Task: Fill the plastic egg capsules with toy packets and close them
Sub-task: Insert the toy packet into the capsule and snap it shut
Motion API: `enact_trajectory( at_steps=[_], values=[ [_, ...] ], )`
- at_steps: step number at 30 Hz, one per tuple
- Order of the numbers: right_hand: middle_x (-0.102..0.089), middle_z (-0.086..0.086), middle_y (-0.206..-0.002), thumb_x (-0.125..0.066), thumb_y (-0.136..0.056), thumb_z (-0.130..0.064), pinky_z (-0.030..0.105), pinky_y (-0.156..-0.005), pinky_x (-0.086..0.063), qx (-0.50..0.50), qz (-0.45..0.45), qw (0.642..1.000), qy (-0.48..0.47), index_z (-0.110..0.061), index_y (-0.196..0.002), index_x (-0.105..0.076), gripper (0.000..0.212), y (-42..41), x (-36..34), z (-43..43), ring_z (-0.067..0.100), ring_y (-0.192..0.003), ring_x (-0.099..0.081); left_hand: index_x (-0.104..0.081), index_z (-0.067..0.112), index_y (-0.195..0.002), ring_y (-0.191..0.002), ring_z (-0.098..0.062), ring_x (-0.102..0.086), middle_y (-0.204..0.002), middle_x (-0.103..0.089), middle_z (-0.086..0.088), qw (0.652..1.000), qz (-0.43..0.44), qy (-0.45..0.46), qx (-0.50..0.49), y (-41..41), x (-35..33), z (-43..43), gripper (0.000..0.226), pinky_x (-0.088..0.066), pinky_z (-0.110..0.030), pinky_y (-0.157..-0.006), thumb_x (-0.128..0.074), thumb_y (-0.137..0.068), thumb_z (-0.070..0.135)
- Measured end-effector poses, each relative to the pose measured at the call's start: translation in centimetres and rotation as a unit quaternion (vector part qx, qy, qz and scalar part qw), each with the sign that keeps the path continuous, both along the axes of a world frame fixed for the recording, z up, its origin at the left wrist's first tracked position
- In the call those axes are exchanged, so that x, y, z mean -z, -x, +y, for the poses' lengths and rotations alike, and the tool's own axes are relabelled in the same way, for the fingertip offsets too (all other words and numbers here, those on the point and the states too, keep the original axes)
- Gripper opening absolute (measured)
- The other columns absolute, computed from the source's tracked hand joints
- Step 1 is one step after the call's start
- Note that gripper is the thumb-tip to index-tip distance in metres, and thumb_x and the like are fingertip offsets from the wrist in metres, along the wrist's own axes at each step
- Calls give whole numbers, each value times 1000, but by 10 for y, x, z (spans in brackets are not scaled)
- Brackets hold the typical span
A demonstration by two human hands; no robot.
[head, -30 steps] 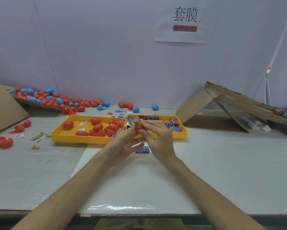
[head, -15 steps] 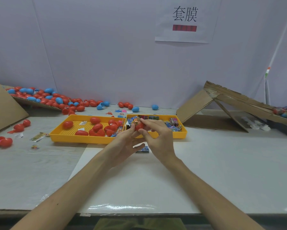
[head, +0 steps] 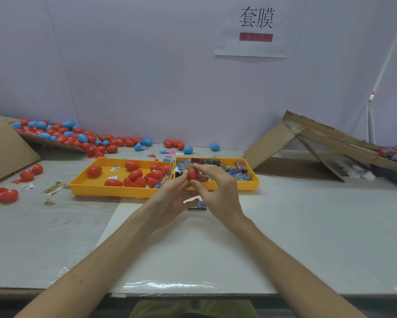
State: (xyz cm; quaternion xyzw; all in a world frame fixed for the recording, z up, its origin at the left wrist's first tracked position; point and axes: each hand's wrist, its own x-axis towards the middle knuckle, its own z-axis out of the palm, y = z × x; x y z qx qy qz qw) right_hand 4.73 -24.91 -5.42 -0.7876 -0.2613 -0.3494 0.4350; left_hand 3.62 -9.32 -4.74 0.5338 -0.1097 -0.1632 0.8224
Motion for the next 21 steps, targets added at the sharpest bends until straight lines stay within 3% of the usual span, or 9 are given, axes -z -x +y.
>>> enact_trajectory(
  at_steps=[5,12,15,21],
  values=[
    [-73,2,-118,-79,-84,-13,44,-98,-53,14,-27,1000,3,-10,-120,-73,37,-2,3,0,15,-114,-63,-74,29,-116,-108,-14,-69,-120,-72,6,1000,8,12,4,1,0,0,32,-48,-39,-98,-52,-99,46],
    [-75,2,-108,-78,-83,-8,41,-89,-56,4,-49,999,-16,-7,-114,-75,31,-4,6,-2,17,-103,-66,-65,27,-124,-112,-15,-68,-109,-74,8,1000,7,-6,3,2,-2,-2,33,-48,-36,-97,-42,-105,43],
    [-76,2,-103,-78,-83,-8,40,-85,-57,7,-59,998,-19,-7,-111,-77,28,-4,5,-2,17,-98,-67,-59,25,-132,-119,-19,-63,-113,-73,8,1000,6,-13,2,3,-3,-3,36,-45,-39,-101,-39,-107,41],
    [-73,-2,-116,-79,-85,-16,27,-97,-51,5,-12,1000,-5,-14,-121,-72,37,-3,1,-1,11,-113,-63,-69,29,-122,-120,-17,-63,-135,-67,5,1000,-3,-15,6,5,-4,-3,37,-43,-40,-103,-40,-105,44]
  ],
)
